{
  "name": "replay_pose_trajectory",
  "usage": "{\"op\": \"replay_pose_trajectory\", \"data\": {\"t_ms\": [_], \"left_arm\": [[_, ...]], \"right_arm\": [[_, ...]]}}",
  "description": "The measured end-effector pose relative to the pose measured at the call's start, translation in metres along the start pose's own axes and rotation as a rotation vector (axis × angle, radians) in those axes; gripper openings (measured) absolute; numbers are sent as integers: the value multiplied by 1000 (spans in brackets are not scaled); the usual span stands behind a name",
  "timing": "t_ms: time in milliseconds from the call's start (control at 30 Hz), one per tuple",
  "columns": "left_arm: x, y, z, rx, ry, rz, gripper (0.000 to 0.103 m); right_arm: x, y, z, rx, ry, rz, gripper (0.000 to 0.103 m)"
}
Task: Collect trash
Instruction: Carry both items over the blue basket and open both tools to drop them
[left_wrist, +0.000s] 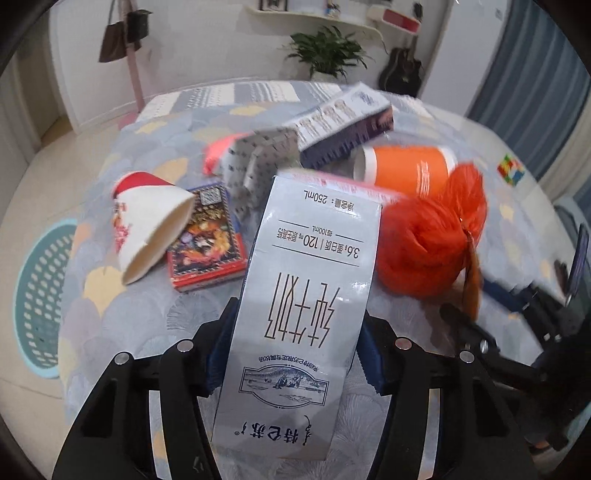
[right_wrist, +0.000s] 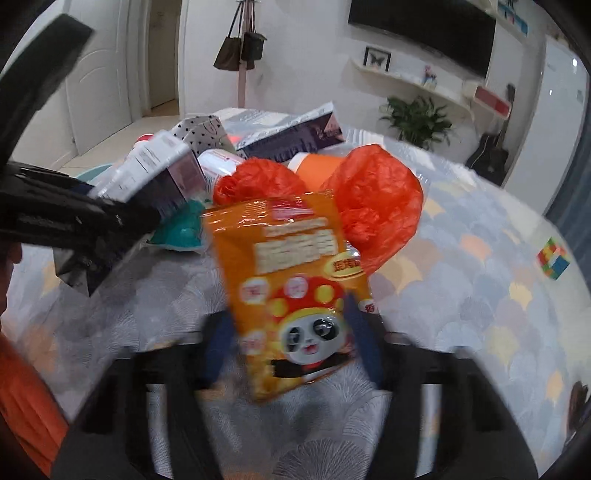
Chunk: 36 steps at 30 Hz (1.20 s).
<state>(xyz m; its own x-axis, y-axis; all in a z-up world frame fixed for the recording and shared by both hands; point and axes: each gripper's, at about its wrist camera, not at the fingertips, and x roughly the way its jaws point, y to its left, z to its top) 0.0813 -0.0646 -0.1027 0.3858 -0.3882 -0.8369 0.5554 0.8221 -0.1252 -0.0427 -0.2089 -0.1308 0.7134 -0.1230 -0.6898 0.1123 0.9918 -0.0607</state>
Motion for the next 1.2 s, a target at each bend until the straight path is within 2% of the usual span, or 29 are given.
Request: {"op": "replay_pose_trajectory", "data": {"t_ms": [33, 133, 300, 567, 733, 833, 1000, 1133, 1200], "left_arm": [[-6, 4, 1, -22, -20, -11, 56], [-24, 11, 5, -72, -73, -32, 56], [-69, 34, 6, -176, -195, -51, 56], [-138, 103, 8, -356, -338, -19, 56], [-167, 168, 0, -448, -378, 81, 56], [-174, 214, -17, -555, -427, 104, 56], [-160, 265, -42, -687, -443, 134, 56], [-130, 292, -51, -736, -394, 200, 56], [-115, 300, -52, -752, -375, 208, 56]], "right_arm": [[-2, -2, 1, 6, -7, 2, 17], [-14, -6, 9, 28, -38, 45, 5], [-43, 5, 31, 16, -115, 113, 4], [-70, 80, 103, -103, -260, 263, 3], [-65, 128, 139, -144, -295, 382, 4], [-53, 162, 158, -158, -286, 459, 4], [-19, 220, 179, -182, -225, 587, 4], [21, 258, 188, -177, -136, 661, 4], [46, 270, 189, -155, -85, 683, 4]]}}
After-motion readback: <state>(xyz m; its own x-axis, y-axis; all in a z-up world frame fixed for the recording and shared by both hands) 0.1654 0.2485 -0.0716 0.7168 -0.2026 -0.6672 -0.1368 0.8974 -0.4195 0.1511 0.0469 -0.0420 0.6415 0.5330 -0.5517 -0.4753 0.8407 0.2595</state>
